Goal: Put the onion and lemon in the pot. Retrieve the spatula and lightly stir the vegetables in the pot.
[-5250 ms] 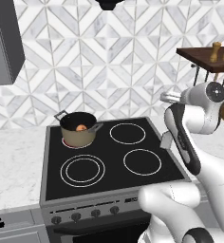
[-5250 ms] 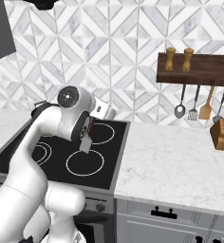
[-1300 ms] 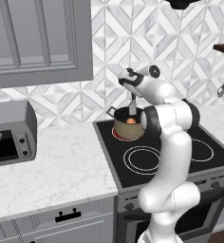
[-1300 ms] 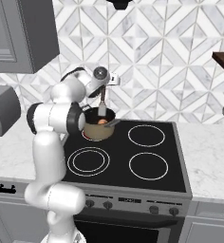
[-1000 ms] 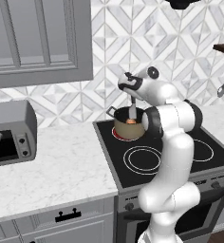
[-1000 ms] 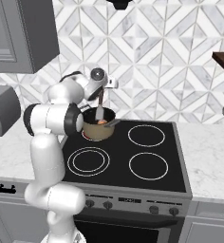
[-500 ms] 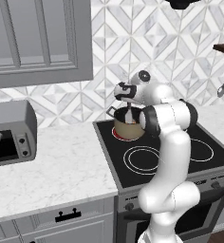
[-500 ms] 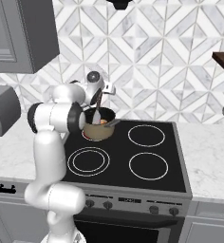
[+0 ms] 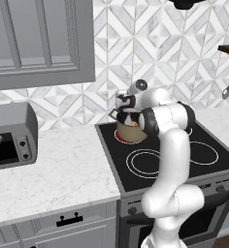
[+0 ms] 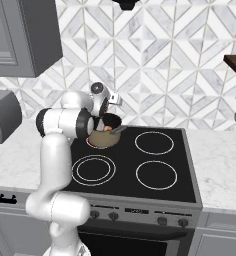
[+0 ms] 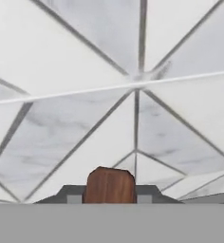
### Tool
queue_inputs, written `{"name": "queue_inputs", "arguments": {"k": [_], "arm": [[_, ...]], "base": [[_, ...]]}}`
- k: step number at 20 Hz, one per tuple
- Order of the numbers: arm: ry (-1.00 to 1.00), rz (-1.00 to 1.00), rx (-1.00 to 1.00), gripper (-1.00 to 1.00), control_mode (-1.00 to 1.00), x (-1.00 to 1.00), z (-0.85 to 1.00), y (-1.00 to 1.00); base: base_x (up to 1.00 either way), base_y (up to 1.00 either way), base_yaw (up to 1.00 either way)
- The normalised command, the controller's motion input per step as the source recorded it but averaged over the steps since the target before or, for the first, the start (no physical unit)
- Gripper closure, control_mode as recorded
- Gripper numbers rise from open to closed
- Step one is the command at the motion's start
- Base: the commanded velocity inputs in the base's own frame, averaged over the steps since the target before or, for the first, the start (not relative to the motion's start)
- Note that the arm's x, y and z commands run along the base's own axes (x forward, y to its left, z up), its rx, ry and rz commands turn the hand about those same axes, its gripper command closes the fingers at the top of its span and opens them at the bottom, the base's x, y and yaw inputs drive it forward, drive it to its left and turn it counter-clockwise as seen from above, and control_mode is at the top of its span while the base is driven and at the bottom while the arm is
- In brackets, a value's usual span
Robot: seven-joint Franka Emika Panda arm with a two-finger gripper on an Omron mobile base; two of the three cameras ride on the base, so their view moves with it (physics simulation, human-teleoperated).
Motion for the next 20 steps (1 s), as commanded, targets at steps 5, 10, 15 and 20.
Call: {"name": "queue_inputs", "arguments": {"k": [5, 10, 15, 20], "arm": [[-0.25, -0.1, -0.12, 1.0, -1.0, 0.01, -0.03, 0.0], [-0.23, -0.12, -0.16, 1.0, -1.0, -0.01, 0.0, 0.0], [-0.07, -0.03, -0.02, 1.0, -1.0, -0.36, 0.21, 0.25], [0.05, 0.0, 0.01, 1.0, -1.0, -0.47, 0.32, 0.57]], "base": [[0.0, 0.0, 0.0], [0.0, 0.0, 0.0], [0.0, 0.0, 0.0], [0.0, 0.0, 0.0]]}}
